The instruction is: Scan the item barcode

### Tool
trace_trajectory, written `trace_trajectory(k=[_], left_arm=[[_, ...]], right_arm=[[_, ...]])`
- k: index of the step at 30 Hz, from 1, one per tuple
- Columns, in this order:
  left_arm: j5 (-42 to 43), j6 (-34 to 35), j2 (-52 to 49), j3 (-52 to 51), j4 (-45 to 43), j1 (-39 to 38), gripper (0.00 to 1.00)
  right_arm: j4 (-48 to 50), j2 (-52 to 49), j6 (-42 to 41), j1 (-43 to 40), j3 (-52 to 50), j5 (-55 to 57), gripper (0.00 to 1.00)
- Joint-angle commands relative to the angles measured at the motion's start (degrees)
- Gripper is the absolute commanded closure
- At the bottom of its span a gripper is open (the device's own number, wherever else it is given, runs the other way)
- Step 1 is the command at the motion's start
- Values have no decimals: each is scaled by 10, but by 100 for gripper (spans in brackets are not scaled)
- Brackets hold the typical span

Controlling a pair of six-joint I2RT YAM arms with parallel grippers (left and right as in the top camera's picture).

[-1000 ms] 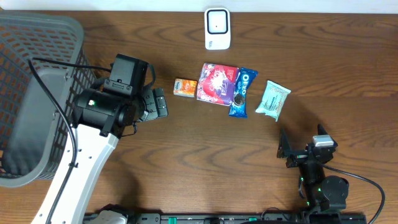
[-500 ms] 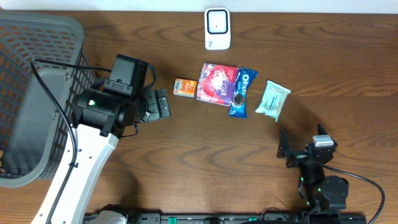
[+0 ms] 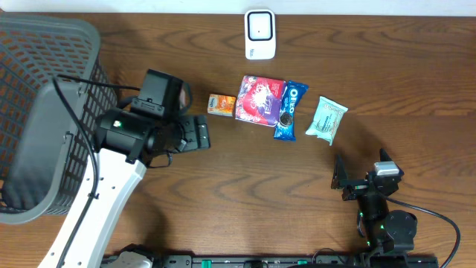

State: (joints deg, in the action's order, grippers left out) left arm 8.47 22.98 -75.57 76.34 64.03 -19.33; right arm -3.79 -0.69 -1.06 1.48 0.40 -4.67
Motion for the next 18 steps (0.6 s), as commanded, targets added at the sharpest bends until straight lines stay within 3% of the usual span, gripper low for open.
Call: trace_trajectory(k=[1,18], left_arm=[[21,-16,-11,-4,-3,-25,9],[21,-28,-80,-4,-21,-118,9]], right_arm=[[-2,3,-8,5,-1,1,1],[-2,3,-8,4,-1,1,1]])
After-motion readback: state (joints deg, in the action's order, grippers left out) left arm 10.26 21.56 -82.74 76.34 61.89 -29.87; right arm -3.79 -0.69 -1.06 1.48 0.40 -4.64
